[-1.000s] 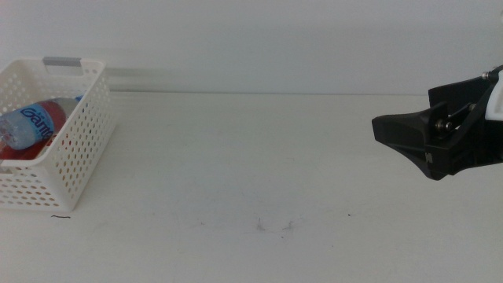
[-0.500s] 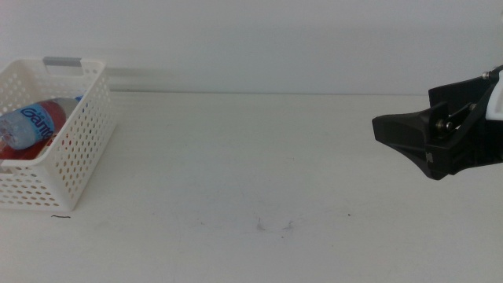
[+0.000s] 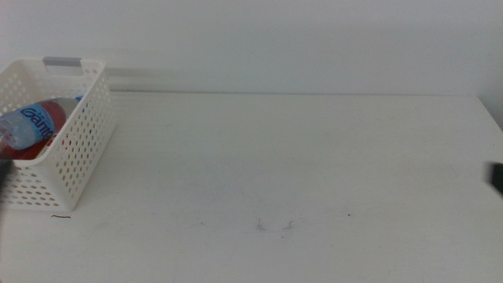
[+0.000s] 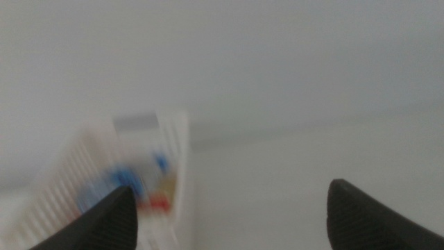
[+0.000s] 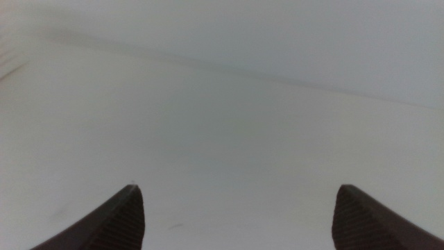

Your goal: Use arms to grab the bottles and put them into the dustbin to the left of the table.

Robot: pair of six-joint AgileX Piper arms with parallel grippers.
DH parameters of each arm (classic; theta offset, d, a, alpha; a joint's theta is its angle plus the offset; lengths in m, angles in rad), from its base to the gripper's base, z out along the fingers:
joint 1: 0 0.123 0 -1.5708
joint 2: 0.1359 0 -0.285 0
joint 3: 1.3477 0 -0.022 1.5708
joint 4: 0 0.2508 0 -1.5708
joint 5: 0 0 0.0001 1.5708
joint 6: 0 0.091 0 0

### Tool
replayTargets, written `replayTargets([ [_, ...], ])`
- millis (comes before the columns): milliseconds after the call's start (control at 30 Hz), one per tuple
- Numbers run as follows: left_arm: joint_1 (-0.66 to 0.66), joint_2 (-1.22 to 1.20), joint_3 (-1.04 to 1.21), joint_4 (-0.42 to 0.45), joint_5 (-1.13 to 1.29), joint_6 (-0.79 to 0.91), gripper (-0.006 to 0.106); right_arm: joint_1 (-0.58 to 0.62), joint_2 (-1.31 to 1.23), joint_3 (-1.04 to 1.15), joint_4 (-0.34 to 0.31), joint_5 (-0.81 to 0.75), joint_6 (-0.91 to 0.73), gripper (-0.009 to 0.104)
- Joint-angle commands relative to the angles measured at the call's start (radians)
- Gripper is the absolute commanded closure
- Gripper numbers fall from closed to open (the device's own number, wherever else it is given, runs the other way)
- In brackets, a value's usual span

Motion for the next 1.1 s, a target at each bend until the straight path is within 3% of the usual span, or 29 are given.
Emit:
replayTargets([
  [0,-0.008,-0.091,0.15,-0.06,-0.022,-0.008,0.007,-0.133,-0.137,0.118,0.011,-0.105,-0.003,0.02],
  [100,-0.008,-0.186,0.257,-0.062,-0.027,-0.008,0.007,-0.245,-0.306,0.273,0.018,-0.239,-0.003,0.02],
  [233,-0.008,-0.28,0.348,-0.063,-0.064,-0.008,0.007,-0.299,-0.465,0.4,0.0,-0.24,-0.003,0.02],
  [400,0.006,-0.32,0.436,-0.065,-0.165,-0.008,0.007,-0.3,-0.569,0.502,-0.054,-0.246,-0.003,0.02],
  [633,0.102,-0.32,0.48,-0.094,-0.211,-0.006,0.007,-0.3,-0.59,0.552,-0.058,-0.255,-0.003,0.02],
  [767,0.109,-0.32,0.48,-0.095,-0.225,-0.006,0.007,-0.3,-0.59,0.56,-0.065,-0.372,-0.003,0.02],
  [867,0.109,-0.32,0.48,-0.095,-0.226,-0.006,0.007,-0.3,-0.59,0.56,-0.073,-0.369,-0.003,0.02],
  [1067,0.109,-0.32,0.48,-0.034,-0.235,-0.006,0.007,-0.3,-0.59,0.56,-0.073,-0.373,-0.003,0.02],
])
